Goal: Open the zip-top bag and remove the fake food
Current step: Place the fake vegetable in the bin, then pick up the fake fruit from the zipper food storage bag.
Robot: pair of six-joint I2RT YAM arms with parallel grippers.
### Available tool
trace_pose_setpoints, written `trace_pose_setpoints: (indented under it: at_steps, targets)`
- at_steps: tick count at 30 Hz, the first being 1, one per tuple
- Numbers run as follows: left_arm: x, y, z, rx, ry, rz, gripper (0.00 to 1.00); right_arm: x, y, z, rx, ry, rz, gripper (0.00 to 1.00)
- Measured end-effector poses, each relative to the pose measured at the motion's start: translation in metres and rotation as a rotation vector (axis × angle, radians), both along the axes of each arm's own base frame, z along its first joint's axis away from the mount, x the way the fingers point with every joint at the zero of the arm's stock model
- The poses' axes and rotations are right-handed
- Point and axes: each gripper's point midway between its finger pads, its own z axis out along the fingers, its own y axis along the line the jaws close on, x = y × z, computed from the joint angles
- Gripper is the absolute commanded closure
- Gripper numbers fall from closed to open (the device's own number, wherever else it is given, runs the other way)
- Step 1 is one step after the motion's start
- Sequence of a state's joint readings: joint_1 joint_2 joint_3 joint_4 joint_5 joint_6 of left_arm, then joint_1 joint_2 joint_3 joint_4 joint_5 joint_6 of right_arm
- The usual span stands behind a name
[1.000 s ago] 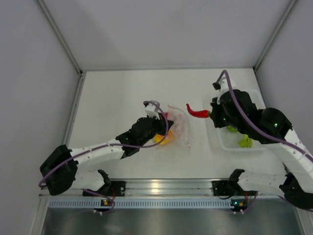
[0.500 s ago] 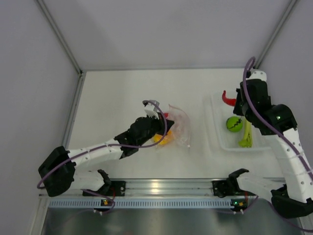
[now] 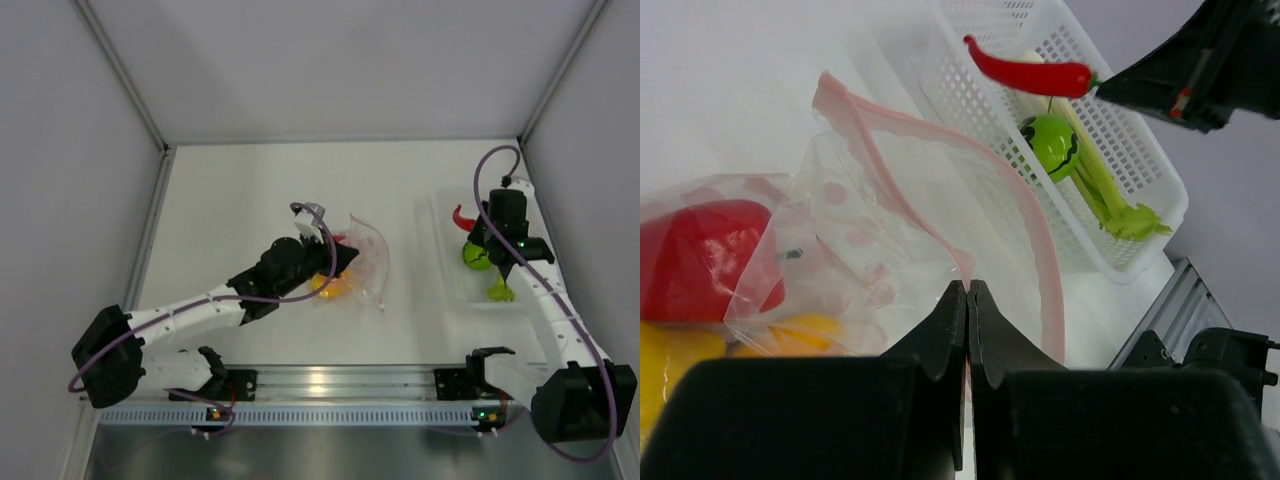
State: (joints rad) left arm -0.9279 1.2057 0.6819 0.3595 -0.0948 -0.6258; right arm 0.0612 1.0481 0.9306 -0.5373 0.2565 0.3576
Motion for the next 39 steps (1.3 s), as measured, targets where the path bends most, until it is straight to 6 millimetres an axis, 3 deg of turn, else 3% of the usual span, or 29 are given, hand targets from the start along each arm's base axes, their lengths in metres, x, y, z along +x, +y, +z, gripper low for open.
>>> trace_pose_setpoints:
  at_steps: [5, 6, 7, 11, 13, 18, 19, 22, 27, 30, 31, 33, 34, 37, 39]
  targets:
    - [-0.002, -0.004, 0.008, -0.013, 0.002, -0.021, 1.0, -0.006, 0.004, -0.048, 0.038, 0.036, -0.009, 0.99]
    - [-0.002, -0.004, 0.01, -0.015, 0.002, -0.024, 1.0, -0.007, 0.005, -0.052, 0.042, 0.038, -0.011, 0.93]
    - [-0.002, -0.005, 0.011, -0.017, 0.003, -0.025, 1.0, -0.007, 0.006, -0.054, 0.051, 0.035, -0.009, 0.74]
    - [-0.003, -0.006, 0.013, -0.02, 0.004, -0.033, 1.0, -0.007, 0.013, -0.053, 0.093, 0.014, 0.007, 0.39]
    - [-0.003, -0.006, 0.014, -0.019, 0.006, -0.037, 1.0, -0.008, 0.016, -0.052, 0.103, 0.012, 0.024, 0.26]
    - [-0.003, -0.009, 0.019, -0.023, 0.007, -0.046, 1.0, -0.015, 0.02, -0.047, 0.102, 0.018, 0.057, 0.11]
    - [-0.003, -0.01, 0.021, -0.026, 0.006, -0.047, 1.0, -0.017, 0.022, -0.042, 0.105, 0.01, 0.071, 0.01]
    - [-0.002, -0.014, 0.025, -0.032, 0.007, -0.057, 1.0, -0.02, 0.036, -0.01, 0.137, -0.068, 0.166, 0.01]
    - [-0.002, -0.019, 0.025, -0.035, 0.024, -0.067, 1.0, -0.027, 0.078, 0.052, 0.246, -0.225, 0.396, 0.02]
    - [0.0, -0.022, 0.027, -0.037, 0.028, -0.069, 1.0, -0.036, 0.1, 0.065, 0.298, -0.251, 0.493, 0.26]
    - [0.001, -0.023, 0.027, -0.037, 0.03, -0.069, 1.0, -0.039, 0.106, 0.067, 0.314, -0.25, 0.518, 0.44]
    - [0.002, -0.025, 0.029, -0.04, 0.031, -0.069, 1.0, -0.046, 0.122, 0.067, 0.351, -0.237, 0.567, 0.58]
    - [0.003, -0.026, 0.03, -0.04, 0.033, -0.07, 1.0, -0.05, 0.132, 0.067, 0.371, -0.224, 0.594, 0.76]
    - [0.003, -0.033, 0.032, -0.048, 0.044, -0.087, 1.0, -0.065, 0.164, 0.064, 0.414, -0.176, 0.679, 0.89]
    - [0.005, -0.039, 0.033, -0.053, 0.056, -0.094, 1.0, -0.074, 0.185, 0.066, 0.43, -0.153, 0.728, 0.91]
